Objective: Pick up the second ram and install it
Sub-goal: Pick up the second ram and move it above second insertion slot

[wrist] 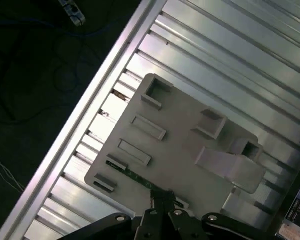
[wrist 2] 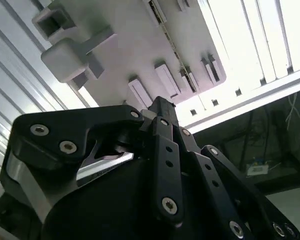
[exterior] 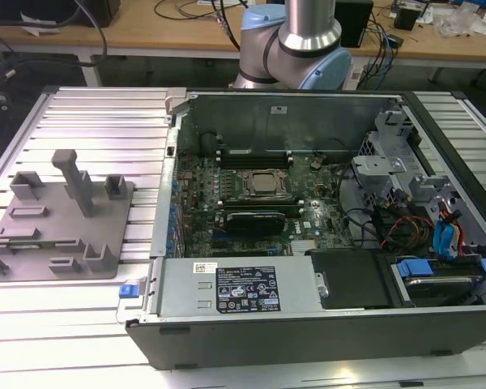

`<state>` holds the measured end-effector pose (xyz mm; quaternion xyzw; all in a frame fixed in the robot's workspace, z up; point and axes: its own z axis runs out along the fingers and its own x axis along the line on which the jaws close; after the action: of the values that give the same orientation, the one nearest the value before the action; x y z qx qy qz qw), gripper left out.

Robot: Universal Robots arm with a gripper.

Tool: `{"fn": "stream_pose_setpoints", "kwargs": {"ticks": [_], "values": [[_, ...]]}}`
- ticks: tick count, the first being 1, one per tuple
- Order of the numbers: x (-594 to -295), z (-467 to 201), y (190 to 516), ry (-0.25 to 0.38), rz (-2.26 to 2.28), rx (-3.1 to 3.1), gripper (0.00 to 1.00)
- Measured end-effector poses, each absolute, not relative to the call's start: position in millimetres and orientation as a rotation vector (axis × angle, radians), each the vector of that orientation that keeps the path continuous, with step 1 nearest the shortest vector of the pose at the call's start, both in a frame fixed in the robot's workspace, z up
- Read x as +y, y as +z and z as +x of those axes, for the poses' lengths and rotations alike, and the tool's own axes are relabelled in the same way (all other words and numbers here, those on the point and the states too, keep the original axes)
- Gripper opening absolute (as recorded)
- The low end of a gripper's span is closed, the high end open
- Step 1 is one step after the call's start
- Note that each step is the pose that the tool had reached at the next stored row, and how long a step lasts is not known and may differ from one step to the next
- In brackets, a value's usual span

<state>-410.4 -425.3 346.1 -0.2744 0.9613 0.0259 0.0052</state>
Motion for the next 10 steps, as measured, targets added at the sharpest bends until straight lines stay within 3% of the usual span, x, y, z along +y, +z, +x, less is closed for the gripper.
{"fn": "stream_pose_setpoints", "kwargs": {"ticks": [10], "values": [[-425.3,-410.4,345.2,0.083,-1.305,2.854,0.08]]}}
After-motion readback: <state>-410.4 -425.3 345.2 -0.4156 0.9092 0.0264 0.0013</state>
